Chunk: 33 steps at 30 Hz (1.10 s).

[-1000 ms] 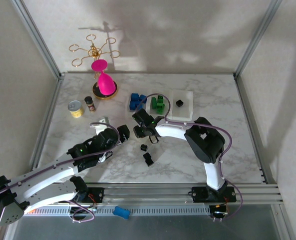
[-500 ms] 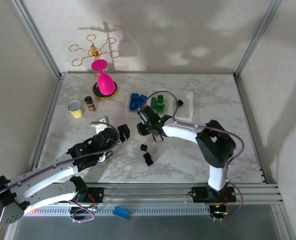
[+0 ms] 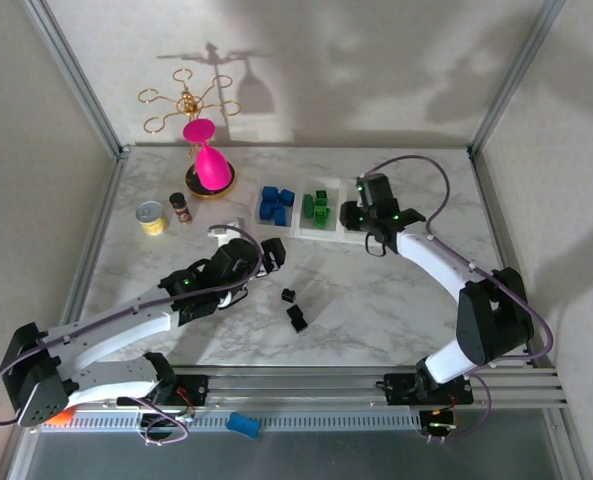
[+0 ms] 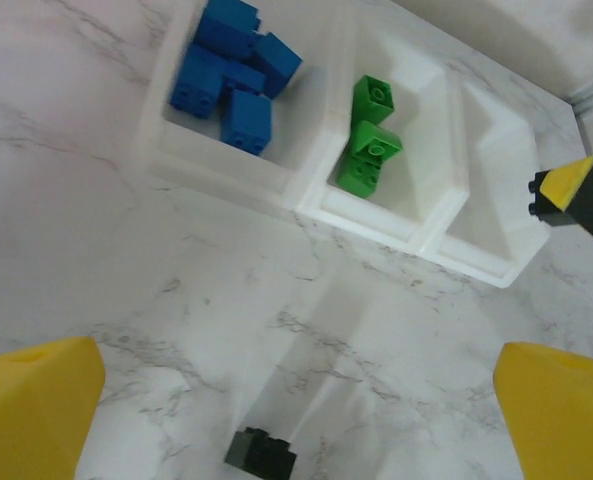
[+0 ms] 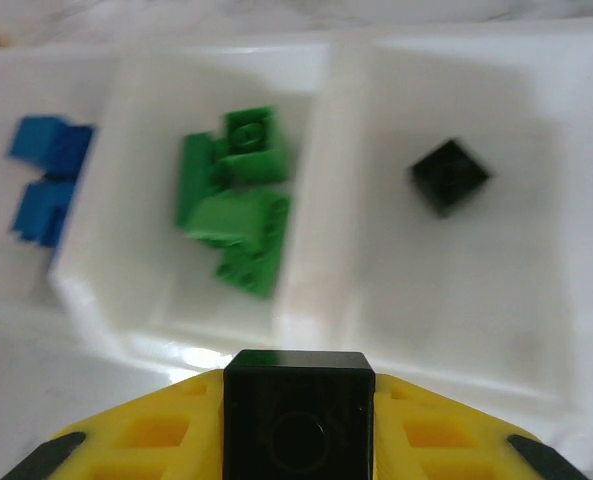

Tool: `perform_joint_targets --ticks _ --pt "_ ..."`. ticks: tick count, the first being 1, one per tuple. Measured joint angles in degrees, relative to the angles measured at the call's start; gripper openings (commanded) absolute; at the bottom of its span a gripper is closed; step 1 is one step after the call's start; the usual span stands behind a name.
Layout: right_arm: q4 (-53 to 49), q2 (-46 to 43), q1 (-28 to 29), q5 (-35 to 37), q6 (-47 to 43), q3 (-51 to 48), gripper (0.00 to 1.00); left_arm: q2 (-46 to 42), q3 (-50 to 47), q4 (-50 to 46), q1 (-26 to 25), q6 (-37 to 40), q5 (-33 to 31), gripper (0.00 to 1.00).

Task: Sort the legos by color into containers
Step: Place the lego in the container.

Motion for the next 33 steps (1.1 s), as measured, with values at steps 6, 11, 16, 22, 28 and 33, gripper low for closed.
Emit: perform_joint_targets --ticks 6,11,16,22,28,33 --pt "0.3 7.1 -4.1 1.2 -0.8 2.5 0.29 6.5 4.3 3.3 -0.7 1.5 1.9 1.0" --pt "0.6 13.7 -4.5 1.6 -1.6 6.0 0.32 9.4 6.8 4.8 -0.7 2.4 2.5 1.0" --pt "0.6 16.0 -4.7 2.7 -2.4 8.2 0.45 10.0 7.4 4.9 -0.7 3.4 2.5 1.0" --pt "0.6 15.2 -4.8 2.4 -2.9 8.3 0.54 10.0 7.5 4.9 -0.7 3.7 2.4 1.0" --pt "0.2 10.0 -3.6 2.2 -3.0 7.6 0.62 9.4 7.5 4.3 -0.7 3.8 2.2 1.0" --pt "0.0 2.4 2.8 1.0 -3.0 3.7 0.66 4.6 6.7 2.2 -0.7 3.4 1.3 1.0"
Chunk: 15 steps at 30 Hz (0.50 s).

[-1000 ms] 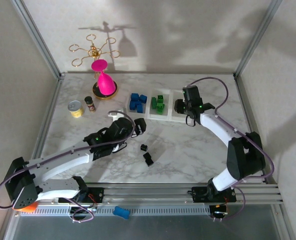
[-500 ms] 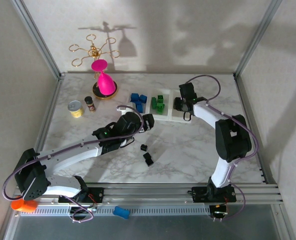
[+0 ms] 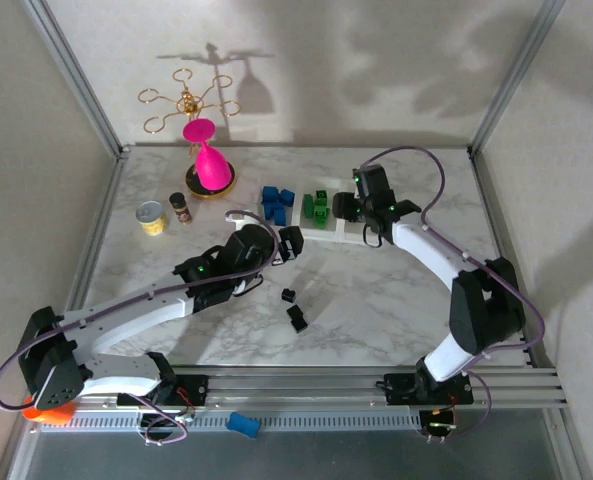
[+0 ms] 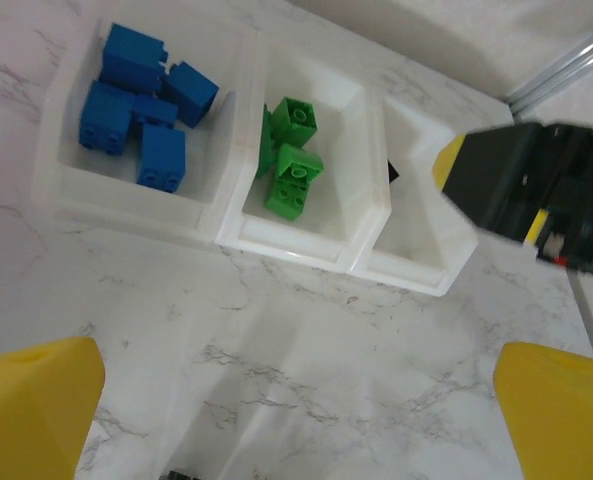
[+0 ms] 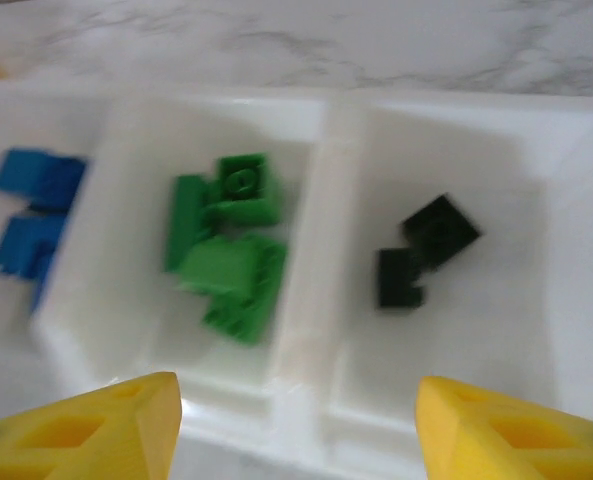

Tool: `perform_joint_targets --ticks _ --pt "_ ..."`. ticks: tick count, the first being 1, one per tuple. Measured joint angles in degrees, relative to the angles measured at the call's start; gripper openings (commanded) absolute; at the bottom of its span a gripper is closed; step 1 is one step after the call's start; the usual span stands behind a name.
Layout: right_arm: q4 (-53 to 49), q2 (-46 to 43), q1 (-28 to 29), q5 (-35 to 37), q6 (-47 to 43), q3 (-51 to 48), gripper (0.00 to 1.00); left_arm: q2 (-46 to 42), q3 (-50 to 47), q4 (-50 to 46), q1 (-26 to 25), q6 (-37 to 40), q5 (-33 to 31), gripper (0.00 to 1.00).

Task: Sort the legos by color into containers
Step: Place the lego in the container, then pick up the lego from the bottom-center of the table.

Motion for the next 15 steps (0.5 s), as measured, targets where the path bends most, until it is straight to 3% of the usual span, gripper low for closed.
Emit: perform_joint_targets --ticks 10,15 --pt "-2.6 -4.5 19.5 -3.1 -0.1 -10.1 0.73 -11.7 -8.2 -7.1 0.0 -3.7 -3.1 1.0" --pt "-2.4 -4.0 24.5 -6.2 -1.3 -12.9 0.72 -16.6 -11.6 -10.0 0.0 -5.8 -3.9 1.0"
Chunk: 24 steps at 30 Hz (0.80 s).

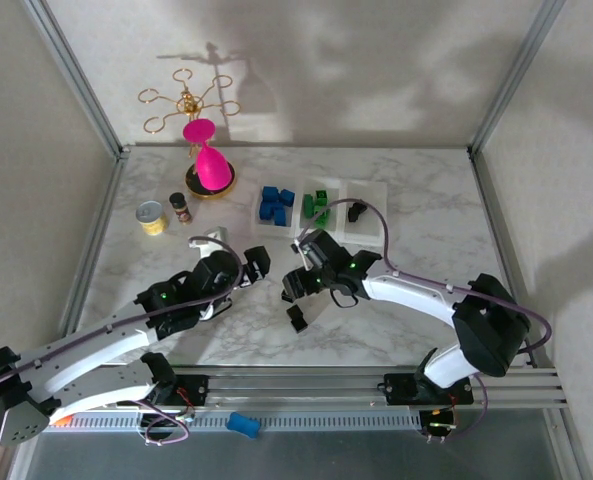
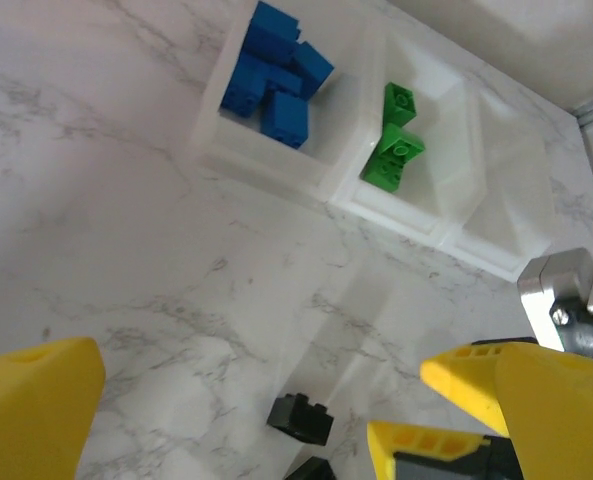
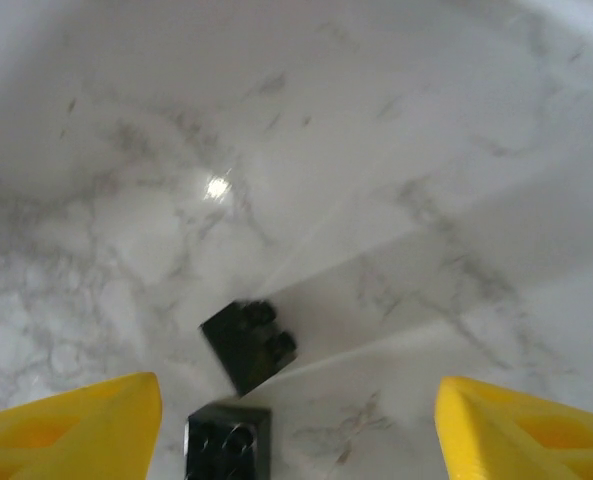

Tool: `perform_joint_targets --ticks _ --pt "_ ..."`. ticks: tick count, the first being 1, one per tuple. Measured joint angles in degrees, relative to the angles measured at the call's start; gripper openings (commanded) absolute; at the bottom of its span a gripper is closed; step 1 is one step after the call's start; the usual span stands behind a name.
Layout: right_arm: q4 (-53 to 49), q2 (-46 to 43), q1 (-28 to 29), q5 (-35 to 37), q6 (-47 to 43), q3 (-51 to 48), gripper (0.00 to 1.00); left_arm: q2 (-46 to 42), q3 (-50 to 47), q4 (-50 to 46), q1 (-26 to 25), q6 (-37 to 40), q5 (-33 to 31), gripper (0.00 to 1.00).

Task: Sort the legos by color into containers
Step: Pick up the lego from the bottom-center of the table.

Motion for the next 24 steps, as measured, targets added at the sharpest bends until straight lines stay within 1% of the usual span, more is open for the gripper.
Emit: perform_joint_targets --ticks 3,6,14,20,24 --pt "0.9 1.9 1.9 -0.1 -0.5 0.0 0.72 -1.6 -0.8 -1.6 0.0 -1.0 -0.5 1.0" --pt "1.9 4.6 3.5 -0.1 -0.9 0.0 0.69 -3.1 -1.6 -2.4 0.0 -1.7 -1.1 1.0" --pt "2.8 11.5 4.4 0.5 -1.6 0.8 0.62 -4.0 -2.3 -4.0 0.0 -2.3 -2.4 1.0" --pt "3.3 13.9 4.4 1.6 -2.6 2.8 0.51 -4.0 -2.3 -4.0 0.0 -2.3 -2.6 1.0" --pt "3.6 14.4 4.4 1.9 -3.1 3.4 0.46 -3.9 -2.3 -4.0 0.0 -2.3 -2.6 1.0"
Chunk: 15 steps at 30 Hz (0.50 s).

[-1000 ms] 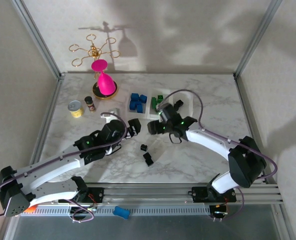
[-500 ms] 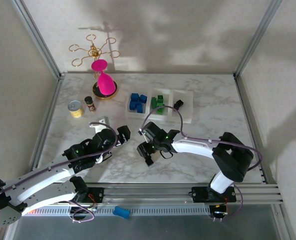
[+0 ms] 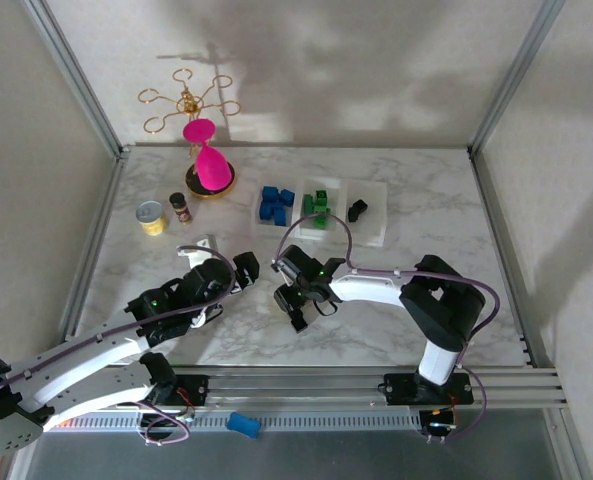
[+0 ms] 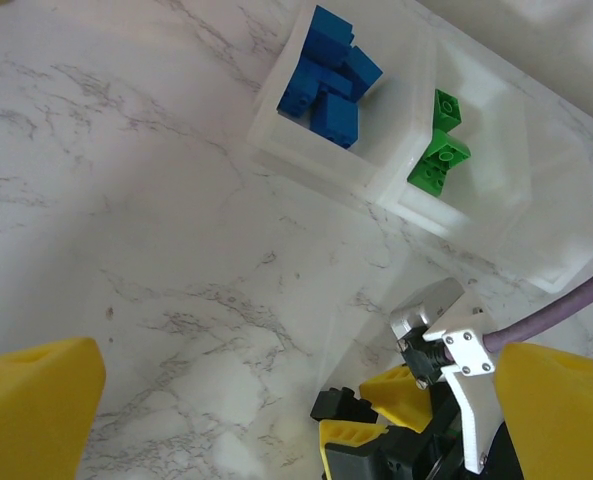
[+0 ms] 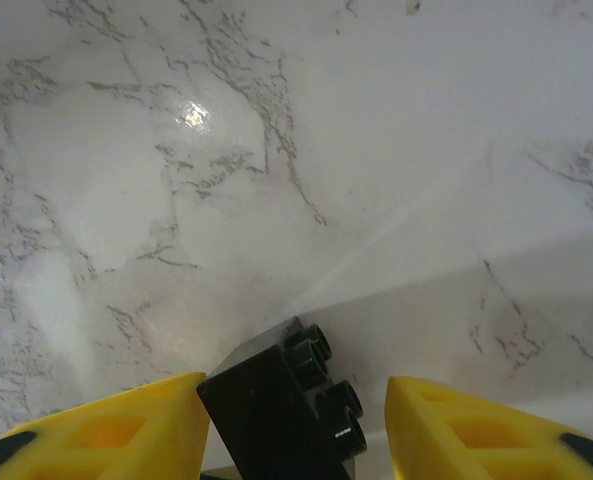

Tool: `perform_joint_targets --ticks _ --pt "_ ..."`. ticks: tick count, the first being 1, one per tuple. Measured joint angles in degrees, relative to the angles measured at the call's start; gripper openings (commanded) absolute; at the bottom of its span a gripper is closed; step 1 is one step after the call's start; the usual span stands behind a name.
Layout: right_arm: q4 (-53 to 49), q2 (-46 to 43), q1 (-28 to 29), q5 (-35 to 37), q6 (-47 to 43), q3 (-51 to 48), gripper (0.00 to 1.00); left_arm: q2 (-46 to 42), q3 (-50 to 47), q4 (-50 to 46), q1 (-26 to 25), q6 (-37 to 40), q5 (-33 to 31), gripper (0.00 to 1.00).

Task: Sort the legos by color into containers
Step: Pick up the lego from the bottom-center of the table.

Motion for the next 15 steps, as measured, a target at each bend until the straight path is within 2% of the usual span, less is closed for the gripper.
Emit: perform_joint_targets --ticks 4,9,15 --pt "0.2 0.2 0.0 0.0 -0.2 0.2 0.4 0.0 0.0 0.0 0.0 0.0 0.0 1.0" --pt "0.2 0.2 0.0 0.1 -0.3 0.2 0.27 0.2 0.0 0.0 0.1 0.0 0.0 1.0" --pt "-0.2 -1.3 -0.8 -0.5 0.8 0.2 0.24 0.7 0.0 0.0 0.1 0.1 0.0 1.0"
